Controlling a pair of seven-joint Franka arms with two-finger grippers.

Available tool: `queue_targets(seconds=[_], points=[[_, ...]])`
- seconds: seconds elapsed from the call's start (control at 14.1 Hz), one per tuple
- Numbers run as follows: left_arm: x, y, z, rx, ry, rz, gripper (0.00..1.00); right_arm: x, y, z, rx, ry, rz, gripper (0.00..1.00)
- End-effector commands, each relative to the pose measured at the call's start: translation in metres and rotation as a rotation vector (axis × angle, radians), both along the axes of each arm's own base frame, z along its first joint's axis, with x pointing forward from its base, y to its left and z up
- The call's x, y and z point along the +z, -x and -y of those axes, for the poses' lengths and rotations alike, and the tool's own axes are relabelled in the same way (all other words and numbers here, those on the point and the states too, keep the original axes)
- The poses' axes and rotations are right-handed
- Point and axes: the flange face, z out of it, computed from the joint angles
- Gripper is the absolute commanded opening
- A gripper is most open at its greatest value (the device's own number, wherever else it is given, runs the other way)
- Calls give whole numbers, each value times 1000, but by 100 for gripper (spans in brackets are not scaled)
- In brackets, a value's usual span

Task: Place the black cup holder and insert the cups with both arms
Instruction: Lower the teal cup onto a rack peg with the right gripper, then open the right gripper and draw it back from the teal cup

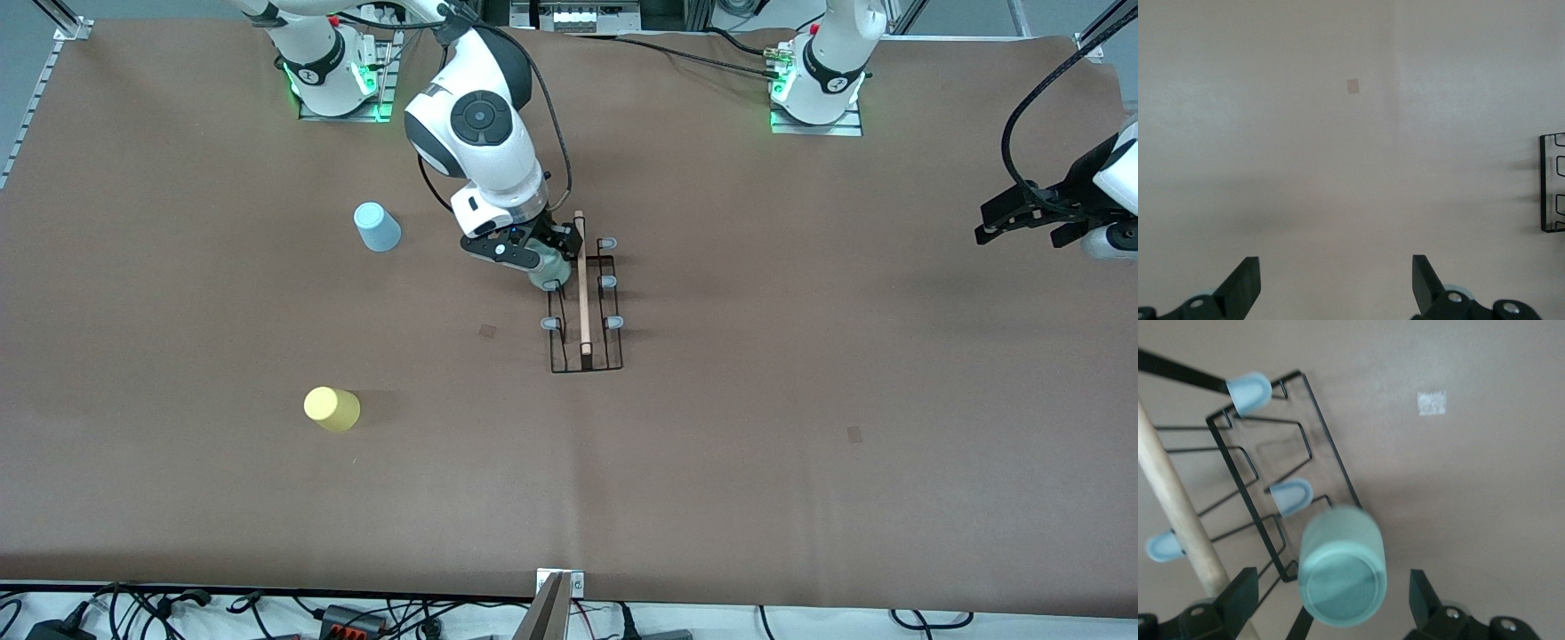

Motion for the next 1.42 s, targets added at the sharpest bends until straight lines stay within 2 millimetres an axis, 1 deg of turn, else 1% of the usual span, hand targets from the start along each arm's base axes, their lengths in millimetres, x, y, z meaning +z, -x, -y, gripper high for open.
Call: queue_targets(seconds=[0.0, 0.21, 0.35, 0.5, 0.64, 0.78, 0.92, 0.99, 1.2, 1.35], points=[[5, 7, 2, 1, -24, 15, 100, 35, -9, 17, -18, 15, 46, 100], [5, 7, 3, -7, -45, 8, 100, 69, -16, 41, 1, 49, 68, 100], [6, 7, 11, -21, -45, 8, 100, 88, -23, 60, 27, 77, 75, 100], [6, 7, 10, -21, -45, 8, 100, 98, -33, 81, 84, 115, 62, 100], [4, 7, 9, -20, -46, 4, 100, 104, -45, 104, 110, 135, 61, 100], [0, 6, 4, -11, -45, -7, 100, 105, -54, 118, 123, 143, 62, 100], [0, 5, 4, -12, -45, -9, 100, 105, -61, 131, 127, 148, 60, 100], [0, 5, 4, -12, -45, -7, 100, 105, -66, 140, 137, 151, 59, 100], [3, 6, 7, -14, -46, -6, 100, 99, -80, 164, 172, 165, 53, 100], [3, 6, 10, -20, -45, -13, 100, 93, -85, 171, 209, 171, 44, 100]])
